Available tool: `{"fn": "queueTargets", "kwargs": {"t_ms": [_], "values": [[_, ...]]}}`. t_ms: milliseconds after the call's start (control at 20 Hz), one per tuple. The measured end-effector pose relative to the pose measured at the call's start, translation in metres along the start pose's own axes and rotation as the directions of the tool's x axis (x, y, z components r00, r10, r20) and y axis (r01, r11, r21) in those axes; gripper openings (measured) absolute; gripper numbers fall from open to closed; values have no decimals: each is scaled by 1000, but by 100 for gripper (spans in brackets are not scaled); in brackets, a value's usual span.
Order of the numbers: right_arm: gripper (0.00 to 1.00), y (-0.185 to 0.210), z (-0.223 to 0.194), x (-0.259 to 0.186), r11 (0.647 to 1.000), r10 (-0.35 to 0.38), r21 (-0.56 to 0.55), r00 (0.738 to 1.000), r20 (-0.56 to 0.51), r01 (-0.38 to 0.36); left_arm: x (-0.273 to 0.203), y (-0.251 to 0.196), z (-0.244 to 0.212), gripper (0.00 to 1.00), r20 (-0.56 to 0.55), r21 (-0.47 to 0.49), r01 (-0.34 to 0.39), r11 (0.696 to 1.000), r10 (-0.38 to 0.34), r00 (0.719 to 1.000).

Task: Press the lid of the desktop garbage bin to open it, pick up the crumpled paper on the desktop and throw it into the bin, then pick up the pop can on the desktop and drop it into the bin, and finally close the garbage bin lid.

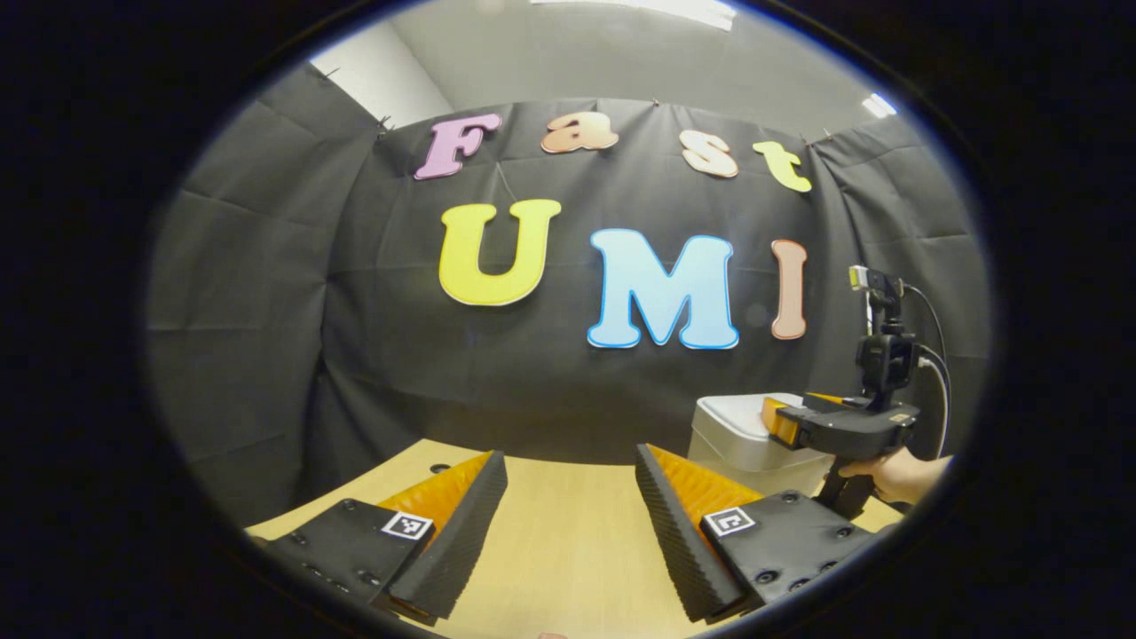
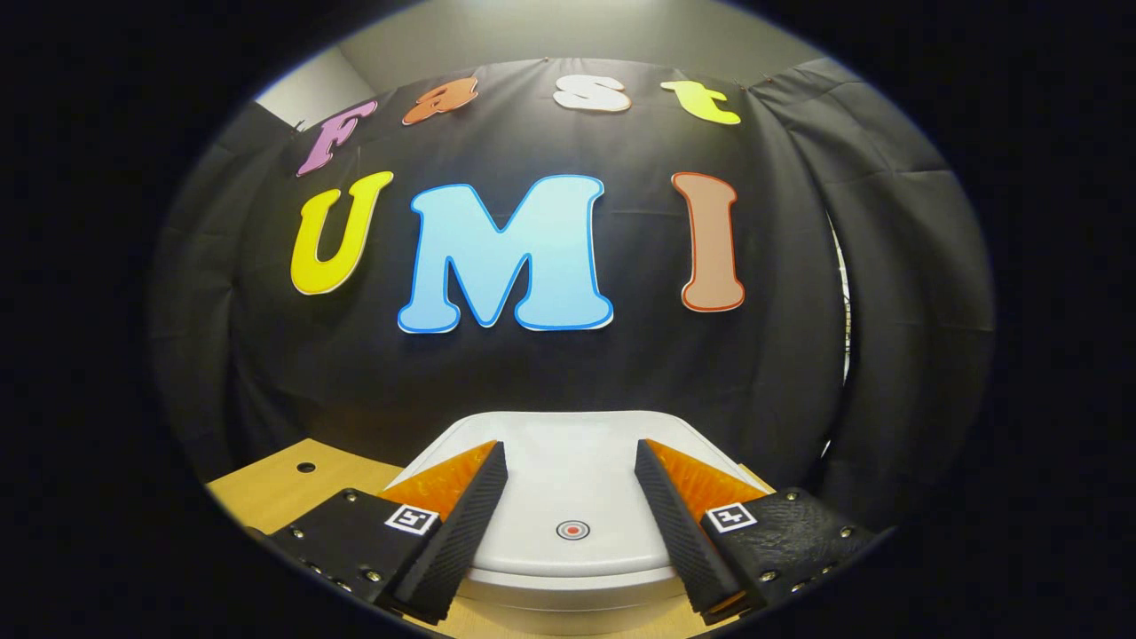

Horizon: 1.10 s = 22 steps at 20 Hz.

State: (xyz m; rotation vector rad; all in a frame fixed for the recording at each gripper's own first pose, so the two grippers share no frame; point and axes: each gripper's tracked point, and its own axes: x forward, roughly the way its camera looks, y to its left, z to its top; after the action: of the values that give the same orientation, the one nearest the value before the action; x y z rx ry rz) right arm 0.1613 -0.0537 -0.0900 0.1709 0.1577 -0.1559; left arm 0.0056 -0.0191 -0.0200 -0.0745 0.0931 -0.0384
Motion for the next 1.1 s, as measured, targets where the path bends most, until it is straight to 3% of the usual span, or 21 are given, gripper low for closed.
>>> {"fn": "queueTargets", "kwargs": {"t_ms": [450, 1100], "values": [[93, -7, 3, -39, 999, -16, -43, 994, -107, 11, -22, 5, 6, 95, 9, 18, -61, 998, 61, 998], [93, -5, 35, -164, 985, 129, -114, 992, 8, -128, -41, -27, 10, 95, 34, 58, -64, 996, 62, 998]]}}
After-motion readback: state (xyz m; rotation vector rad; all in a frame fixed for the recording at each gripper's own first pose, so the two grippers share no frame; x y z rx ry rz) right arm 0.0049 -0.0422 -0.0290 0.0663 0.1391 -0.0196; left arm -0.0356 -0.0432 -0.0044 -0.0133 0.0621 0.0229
